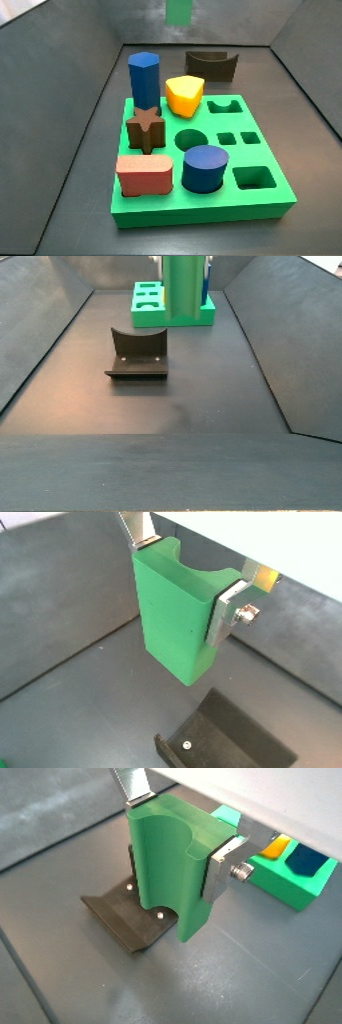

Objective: Pick up the arch object. Move up. Move to above the board. Insert the arch object.
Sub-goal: Move to above the board.

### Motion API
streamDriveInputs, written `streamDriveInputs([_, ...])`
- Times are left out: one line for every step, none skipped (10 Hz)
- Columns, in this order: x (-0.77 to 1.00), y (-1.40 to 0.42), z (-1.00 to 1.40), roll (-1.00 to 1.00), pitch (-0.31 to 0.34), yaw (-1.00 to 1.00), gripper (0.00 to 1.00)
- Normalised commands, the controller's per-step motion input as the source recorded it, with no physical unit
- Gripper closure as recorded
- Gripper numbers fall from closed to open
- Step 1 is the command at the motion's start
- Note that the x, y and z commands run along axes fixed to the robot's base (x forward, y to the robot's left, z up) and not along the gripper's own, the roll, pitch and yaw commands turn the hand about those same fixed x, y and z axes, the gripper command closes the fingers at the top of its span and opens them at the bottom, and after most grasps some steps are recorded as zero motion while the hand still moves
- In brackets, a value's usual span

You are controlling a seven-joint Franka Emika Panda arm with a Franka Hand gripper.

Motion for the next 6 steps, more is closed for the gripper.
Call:
streamDriveInputs([0.08,0.01,1.00,0.02,0.084,0.03,1.00])
streamDriveInputs([0.07,0.00,1.00,0.01,0.084,0.03,1.00])
streamDriveInputs([0.07,0.00,1.00,0.01,0.082,0.02,1.00])
streamDriveInputs([0.07,0.00,1.00,0.00,0.083,0.02,1.00])
streamDriveInputs([0.07,0.00,1.00,0.00,0.087,0.02,1.00])
streamDriveInputs([0.06,0.00,1.00,-0.01,0.084,0.02,1.00])
